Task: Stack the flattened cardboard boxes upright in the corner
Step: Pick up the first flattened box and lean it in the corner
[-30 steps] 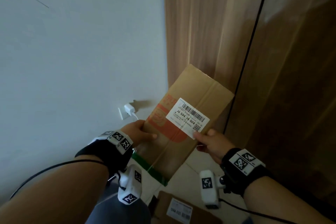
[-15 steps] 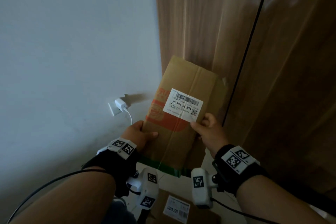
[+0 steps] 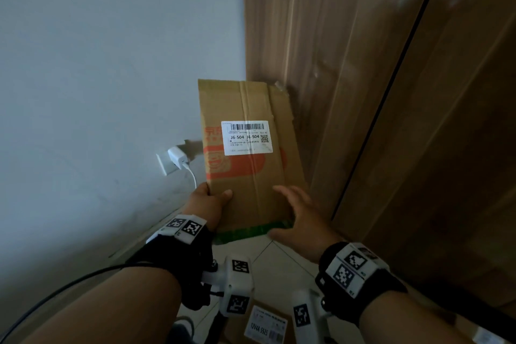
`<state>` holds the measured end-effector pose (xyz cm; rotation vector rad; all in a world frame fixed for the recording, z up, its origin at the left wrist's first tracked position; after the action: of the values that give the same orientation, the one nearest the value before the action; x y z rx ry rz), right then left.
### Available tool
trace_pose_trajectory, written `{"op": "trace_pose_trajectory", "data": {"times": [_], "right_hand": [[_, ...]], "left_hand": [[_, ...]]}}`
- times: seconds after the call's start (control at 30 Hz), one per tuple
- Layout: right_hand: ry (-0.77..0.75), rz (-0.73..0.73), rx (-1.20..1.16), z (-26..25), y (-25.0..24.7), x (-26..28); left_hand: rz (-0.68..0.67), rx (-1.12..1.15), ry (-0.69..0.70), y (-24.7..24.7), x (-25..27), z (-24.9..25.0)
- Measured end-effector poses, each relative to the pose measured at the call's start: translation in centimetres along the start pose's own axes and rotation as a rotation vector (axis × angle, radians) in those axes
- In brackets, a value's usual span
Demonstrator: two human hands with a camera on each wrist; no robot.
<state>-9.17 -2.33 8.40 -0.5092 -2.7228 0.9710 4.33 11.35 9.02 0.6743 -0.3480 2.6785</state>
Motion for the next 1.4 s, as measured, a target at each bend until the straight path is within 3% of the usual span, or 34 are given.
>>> {"op": "trace_pose_trajectory", "data": {"times": [0.13, 0.27, 0.43, 0.53, 0.67, 0.8, 0.9, 1.07, 1.2, 1.4], "right_hand": [[0.015, -0.103, 0.313, 0.7, 2.1, -0.2], [-0.025, 0.081, 0.45, 2.0, 2.7, -0.9], [-0.021, 0.209, 0.403, 3.3, 3.4, -2.0], [0.029, 0.305, 0.329, 4.3, 4.2, -2.7], [0.13, 0.326, 0.242, 5.9, 4.8, -4.1], [0.327, 0.322, -0.026, 7.1, 5.0, -5.6], [0.544, 0.347, -0.274, 8.8, 5.9, -7.0], [0.82, 0.342, -0.673, 15.8, 10.7, -10.1], [0.971, 0.329, -0.766, 23.4, 14.9, -12.4], [1.063, 0.336, -0.809, 30.2, 18.1, -14.7]], "left_hand": [[0.001, 0.051, -0.006, 1.2, -0.3, -0.4], [-0.038, 0.146, -0.03, 2.0, -0.3, -0.5], [-0.094, 0.141, -0.013, 3.1, -0.7, -0.3], [-0.089, 0.054, 0.012, 4.0, -1.9, -0.2], [-0.127, 0.035, -0.056, 5.6, -3.9, -0.5], [-0.235, 0.068, -0.11, 6.7, -5.9, -0.7], [-0.223, 0.006, -0.115, 6.8, -8.4, -1.6], [-0.174, -0.104, -0.2, 6.0, -13.3, -4.9], [-0.141, -0.21, -0.277, 5.5, -16.5, -8.6], [-0.132, -0.252, -0.342, 6.6, -20.1, -11.4]]}}
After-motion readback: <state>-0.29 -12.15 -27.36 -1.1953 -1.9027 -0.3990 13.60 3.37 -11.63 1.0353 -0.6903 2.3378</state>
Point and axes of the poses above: each hand's wrist, its own x-axis away from the middle knuckle, its own y-axis out of the palm, z = x × y, the point moved 2 cm from there along -x, towards the middle knuckle, and after that the axes turned 5 degrees about -y, right-handed, at the moved point
